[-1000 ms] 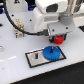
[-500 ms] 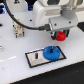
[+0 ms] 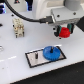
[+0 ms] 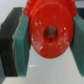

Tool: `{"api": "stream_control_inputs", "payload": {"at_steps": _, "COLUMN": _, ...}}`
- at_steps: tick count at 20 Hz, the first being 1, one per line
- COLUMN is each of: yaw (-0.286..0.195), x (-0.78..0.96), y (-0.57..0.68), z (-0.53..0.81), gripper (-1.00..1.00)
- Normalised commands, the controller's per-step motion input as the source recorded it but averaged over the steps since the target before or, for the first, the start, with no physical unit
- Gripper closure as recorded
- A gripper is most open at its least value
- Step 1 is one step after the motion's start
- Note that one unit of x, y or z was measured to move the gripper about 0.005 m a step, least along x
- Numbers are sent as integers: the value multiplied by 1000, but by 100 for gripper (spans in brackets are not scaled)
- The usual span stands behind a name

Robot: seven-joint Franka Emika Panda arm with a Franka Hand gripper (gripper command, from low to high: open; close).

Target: Insert the blue gear onto the right peg, followed by the red gear

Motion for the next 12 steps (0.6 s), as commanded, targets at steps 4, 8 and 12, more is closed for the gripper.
{"api": "stream_control_inputs", "payload": {"at_steps": 4, "yaw": 0, "x": 641, "y": -285, "z": 278, "gripper": 100}}
{"api": "stream_control_inputs", "payload": {"at_steps": 8, "yaw": 0, "x": 592, "y": -307, "z": 161, "gripper": 100}}
{"api": "stream_control_inputs", "payload": {"at_steps": 12, "yaw": 0, "x": 607, "y": -237, "z": 85, "gripper": 100}}
